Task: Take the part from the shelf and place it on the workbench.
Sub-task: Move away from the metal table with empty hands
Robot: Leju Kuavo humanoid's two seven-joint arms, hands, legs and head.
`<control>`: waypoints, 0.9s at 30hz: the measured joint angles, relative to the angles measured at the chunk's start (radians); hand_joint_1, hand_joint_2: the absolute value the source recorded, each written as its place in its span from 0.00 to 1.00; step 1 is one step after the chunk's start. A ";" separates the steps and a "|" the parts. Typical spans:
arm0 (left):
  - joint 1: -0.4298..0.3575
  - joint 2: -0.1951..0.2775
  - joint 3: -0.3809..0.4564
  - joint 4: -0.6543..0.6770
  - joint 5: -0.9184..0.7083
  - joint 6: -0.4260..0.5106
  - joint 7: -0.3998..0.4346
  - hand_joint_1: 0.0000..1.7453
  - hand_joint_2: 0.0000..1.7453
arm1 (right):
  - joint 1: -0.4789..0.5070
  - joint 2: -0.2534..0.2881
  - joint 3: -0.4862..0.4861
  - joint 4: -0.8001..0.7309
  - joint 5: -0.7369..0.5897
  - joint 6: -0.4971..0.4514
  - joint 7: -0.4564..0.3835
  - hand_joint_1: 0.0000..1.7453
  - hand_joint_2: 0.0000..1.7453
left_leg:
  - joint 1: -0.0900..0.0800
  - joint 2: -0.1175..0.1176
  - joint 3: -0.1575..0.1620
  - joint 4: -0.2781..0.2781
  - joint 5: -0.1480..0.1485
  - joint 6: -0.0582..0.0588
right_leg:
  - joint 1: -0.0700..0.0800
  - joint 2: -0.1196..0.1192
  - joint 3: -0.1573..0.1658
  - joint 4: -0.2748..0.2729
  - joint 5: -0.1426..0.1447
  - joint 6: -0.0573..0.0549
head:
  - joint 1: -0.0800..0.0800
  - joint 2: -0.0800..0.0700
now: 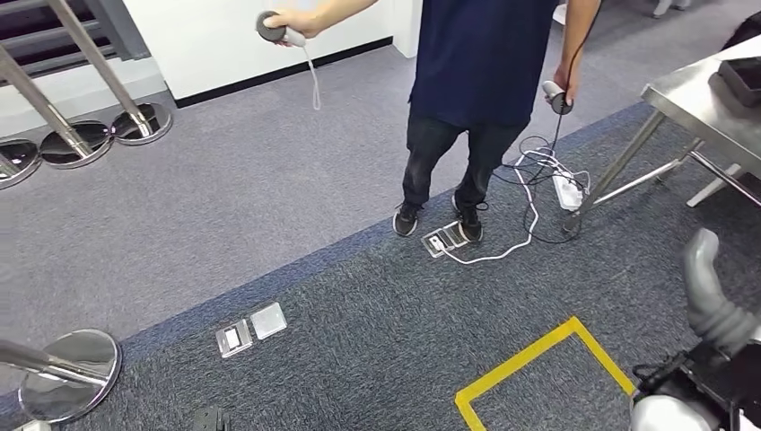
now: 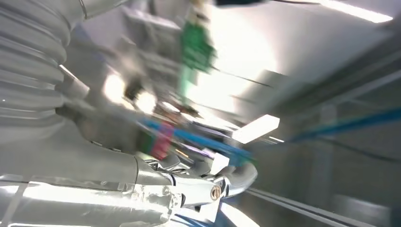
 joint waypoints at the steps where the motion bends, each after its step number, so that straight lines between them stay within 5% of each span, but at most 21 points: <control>1: 0.002 0.000 -0.001 0.000 0.002 -0.001 0.000 0.00 0.00 | 0.019 0.001 -0.027 0.015 -0.046 0.000 -0.009 0.00 1.00 | 0.000 -0.014 0.000 0.001 0.000 0.000 | 0.002 0.015 0.029 -0.070 0.043 -0.006 | 0.003 0.000; 3: 0.001 -0.002 -0.003 0.000 0.006 -0.003 0.000 0.00 0.00 | 0.047 0.004 -0.084 0.057 -0.121 -0.001 -0.032 0.00 1.00 | 0.001 -0.039 -0.004 0.005 0.000 -0.003 | 0.005 0.066 0.077 -0.196 0.098 -0.016 | 0.004 0.000; 5: 0.001 -0.005 -0.005 0.000 0.012 -0.004 0.001 0.00 0.00 | 0.070 0.011 -0.148 0.117 -0.195 -0.002 -0.053 0.00 1.00 | 0.009 -0.061 -0.013 0.007 0.002 -0.013 | 0.012 0.090 0.091 -0.236 0.105 -0.019 | 0.003 0.000; 7: 0.004 -0.007 -0.006 -0.001 0.017 -0.004 0.001 0.00 0.00 | 0.084 0.022 -0.216 0.194 -0.257 -0.003 -0.082 0.00 1.00 | 0.017 -0.078 -0.016 0.010 0.002 -0.024 | 0.017 0.066 0.100 -0.248 0.110 -0.025 | 0.003 0.000; 9: 0.005 -0.009 -0.009 -0.001 0.024 -0.002 0.002 0.00 0.00 | 0.091 0.036 -0.284 0.288 -0.300 -0.004 -0.114 0.00 1.00 | 0.011 -0.038 -0.033 0.053 -0.022 -0.026 | 0.018 0.036 0.114 -0.266 0.116 -0.035 | -0.005 0.000; 11: 0.004 -0.009 -0.015 -0.002 0.031 0.002 0.006 0.00 0.00 | 0.106 0.047 -0.358 0.403 -0.330 -0.004 -0.132 0.00 1.00 | 0.003 0.023 -0.089 0.167 -0.080 -0.024 | 0.020 0.000 0.123 -0.273 0.115 -0.043 | -0.017 0.000; 13: 0.006 -0.008 -0.021 -0.003 0.038 0.005 0.011 0.00 0.00 | 0.121 0.057 -0.431 0.531 -0.342 -0.004 -0.154 0.00 1.00 | 0.001 0.043 -0.142 0.273 -0.122 -0.026 | 0.022 -0.035 0.124 -0.271 0.110 -0.046 | -0.023 0.000; 14: 0.009 -0.008 -0.024 -0.003 0.041 0.007 0.013 0.00 0.00 | 0.124 0.062 -0.461 0.591 -0.340 -0.004 -0.167 0.00 1.00 | 0.002 0.046 -0.146 0.282 -0.118 -0.029 | 0.021 -0.049 0.124 -0.269 0.107 -0.045 | -0.025 0.000; 16: 0.013 -0.006 -0.027 -0.003 0.046 0.009 0.014 0.00 0.00 | 0.123 0.070 -0.516 0.702 -0.301 -0.004 -0.173 0.00 1.00 | 0.003 0.062 -0.092 0.187 -0.067 -0.035 | 0.015 -0.073 0.125 -0.263 0.099 -0.039 | -0.030 0.000; 18: 0.012 -0.006 -0.028 -0.005 0.051 0.010 0.016 0.00 0.00 | 0.113 0.074 -0.569 0.805 -0.191 -0.004 -0.137 0.00 1.00 | 0.002 0.105 -0.025 0.061 -0.024 -0.036 | 0.013 -0.090 0.128 -0.253 0.087 -0.028 | -0.037 0.000; 20: 0.010 -0.007 -0.030 -0.007 0.053 0.010 0.018 0.00 0.00 | 0.096 0.075 -0.616 0.895 -0.053 -0.004 -0.087 0.00 1.00 | -0.001 0.125 -0.006 0.019 -0.017 -0.028 | 0.016 -0.101 0.132 -0.248 0.078 -0.017 | -0.036 0.000; 22: 0.010 -0.007 -0.030 -0.008 0.057 0.010 0.020 0.00 0.00 | 0.075 0.076 -0.655 0.982 0.060 -0.004 -0.045 0.00 1.00 | -0.002 0.108 -0.005 0.015 -0.015 -0.014 | 0.014 -0.109 0.138 -0.249 0.073 -0.007 | -0.030 0.000; 24: 0.009 -0.007 -0.031 -0.008 0.063 0.010 0.021 0.00 0.00 | 0.056 0.078 -0.697 1.075 0.160 -0.004 -0.005 0.00 1.00 | -0.002 0.091 0.000 0.005 -0.011 -0.002 | 0.008 -0.080 0.134 -0.224 0.047 0.003 | -0.023 0.000; 27: 0.005 -0.007 -0.034 -0.008 0.066 0.010 0.027 0.00 0.00 | 0.043 0.083 -0.754 1.192 0.269 -0.004 0.048 0.00 1.00 | -0.005 0.062 0.001 -0.001 -0.008 0.010 | 0.003 -0.018 0.051 -0.049 -0.046 0.004 | -0.007 0.000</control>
